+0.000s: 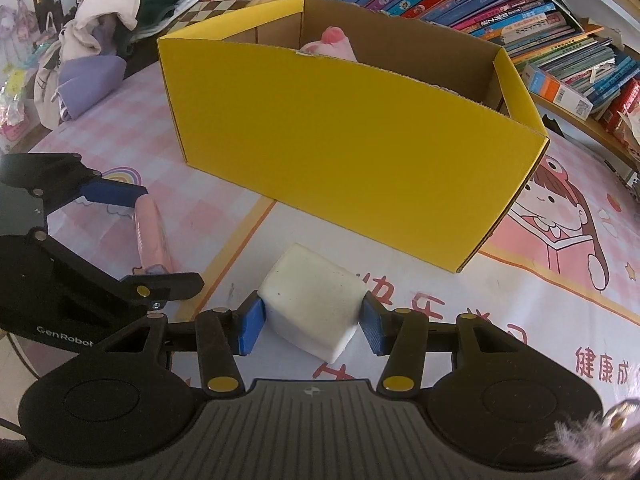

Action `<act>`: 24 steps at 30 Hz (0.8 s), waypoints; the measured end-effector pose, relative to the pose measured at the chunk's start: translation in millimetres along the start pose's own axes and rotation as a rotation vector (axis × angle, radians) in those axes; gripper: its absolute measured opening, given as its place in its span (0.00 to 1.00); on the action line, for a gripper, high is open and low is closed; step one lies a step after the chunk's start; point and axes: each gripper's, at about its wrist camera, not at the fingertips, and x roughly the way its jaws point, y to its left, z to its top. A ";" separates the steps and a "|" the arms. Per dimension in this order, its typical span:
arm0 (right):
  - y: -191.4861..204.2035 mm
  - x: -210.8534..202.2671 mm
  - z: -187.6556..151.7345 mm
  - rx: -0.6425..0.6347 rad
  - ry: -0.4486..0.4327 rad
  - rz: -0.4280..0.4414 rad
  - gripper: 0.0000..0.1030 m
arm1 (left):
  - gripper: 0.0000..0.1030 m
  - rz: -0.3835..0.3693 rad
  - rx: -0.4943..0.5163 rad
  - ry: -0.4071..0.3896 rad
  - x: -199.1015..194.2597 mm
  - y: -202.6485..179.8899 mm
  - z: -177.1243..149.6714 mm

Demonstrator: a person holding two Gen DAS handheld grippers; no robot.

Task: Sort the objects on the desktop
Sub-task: 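Grasp the pink box cutter with the left tool while the right tool holds the eraser, then carry the box cutter with the left tool while the right tool carries the eraser into the box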

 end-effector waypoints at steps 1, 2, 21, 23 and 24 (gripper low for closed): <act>0.2 -0.4 -0.4 0.002 0.000 -0.002 0.47 | 0.83 -0.003 0.003 -0.004 -0.9 -0.2 -0.2; 0.3 -0.7 -0.8 0.004 0.001 -0.004 0.47 | 0.77 -0.003 0.001 -0.007 -2.8 0.0 -0.1; -0.7 -31.5 3.7 0.054 -0.046 -0.018 0.46 | 0.74 -0.007 -0.034 -0.078 -49.5 0.0 6.8; -0.6 -37.5 5.1 0.059 -0.050 -0.012 0.46 | 0.74 -0.008 -0.027 -0.092 -56.8 -1.7 10.7; -0.4 -40.2 5.9 0.057 -0.052 -0.010 0.46 | 0.74 -0.007 -0.024 -0.099 -60.1 -2.6 12.9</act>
